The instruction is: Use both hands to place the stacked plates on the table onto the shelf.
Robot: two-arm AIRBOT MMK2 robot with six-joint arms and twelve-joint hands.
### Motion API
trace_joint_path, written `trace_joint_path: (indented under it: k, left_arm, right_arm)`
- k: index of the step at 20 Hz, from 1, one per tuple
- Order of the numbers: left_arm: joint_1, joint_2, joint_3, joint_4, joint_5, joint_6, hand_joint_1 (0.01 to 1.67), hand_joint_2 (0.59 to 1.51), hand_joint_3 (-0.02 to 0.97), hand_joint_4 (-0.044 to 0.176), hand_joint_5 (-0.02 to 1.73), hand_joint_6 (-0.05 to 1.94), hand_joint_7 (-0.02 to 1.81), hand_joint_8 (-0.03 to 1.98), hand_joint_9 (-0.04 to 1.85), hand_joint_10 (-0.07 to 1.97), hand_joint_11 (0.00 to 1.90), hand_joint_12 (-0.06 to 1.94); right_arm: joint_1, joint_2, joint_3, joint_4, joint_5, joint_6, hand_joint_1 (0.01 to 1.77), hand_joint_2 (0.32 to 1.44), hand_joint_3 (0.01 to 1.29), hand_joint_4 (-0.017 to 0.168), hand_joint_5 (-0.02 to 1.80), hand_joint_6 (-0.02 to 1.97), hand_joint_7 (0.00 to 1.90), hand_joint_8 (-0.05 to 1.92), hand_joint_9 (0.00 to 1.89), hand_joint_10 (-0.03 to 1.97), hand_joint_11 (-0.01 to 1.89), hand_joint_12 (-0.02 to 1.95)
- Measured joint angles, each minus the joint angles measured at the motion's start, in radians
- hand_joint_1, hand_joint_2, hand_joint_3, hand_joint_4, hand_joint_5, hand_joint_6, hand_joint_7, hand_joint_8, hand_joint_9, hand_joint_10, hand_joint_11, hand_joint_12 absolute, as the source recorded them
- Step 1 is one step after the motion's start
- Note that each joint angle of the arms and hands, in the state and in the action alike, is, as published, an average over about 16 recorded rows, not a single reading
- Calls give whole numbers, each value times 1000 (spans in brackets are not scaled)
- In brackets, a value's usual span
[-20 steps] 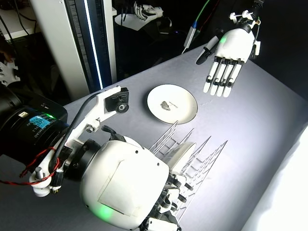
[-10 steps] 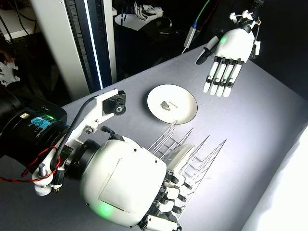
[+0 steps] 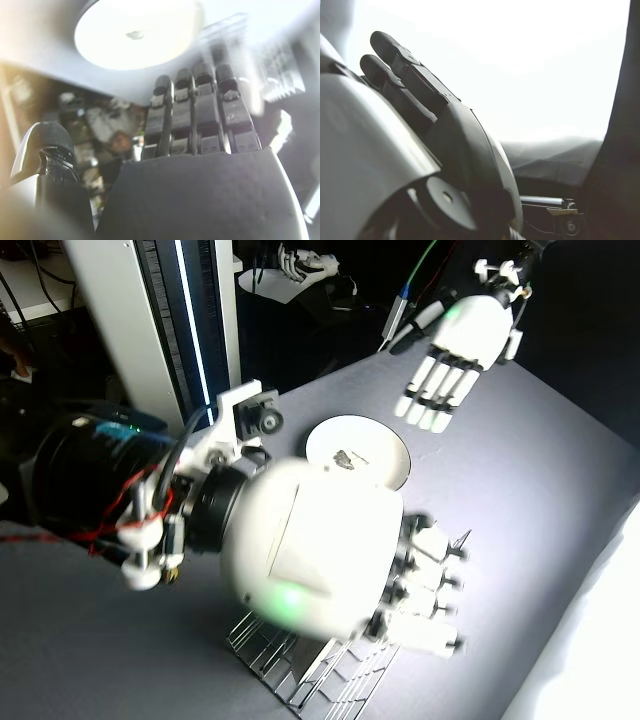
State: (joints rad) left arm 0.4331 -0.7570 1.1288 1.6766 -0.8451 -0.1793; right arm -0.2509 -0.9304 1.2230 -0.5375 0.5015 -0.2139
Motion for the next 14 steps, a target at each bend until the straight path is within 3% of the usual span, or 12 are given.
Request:
trace_joint_path:
  k: [5,14]
  left_arm:
    - [78,-15,-20,-2,-12,7,24,1113,11,-1,196,9,204,18,196,12,16,466]
    - [155,-32,-54,-14,60,54,24,1117,10,4,183,8,195,17,182,12,16,426]
  right_arm:
    - [19,4,-35,-230,86,-10,1031,1006,13,1,436,15,454,16,417,37,47,1005]
    - [19,9,-67,-555,212,-38,893,989,13,5,169,16,158,17,117,10,12,439]
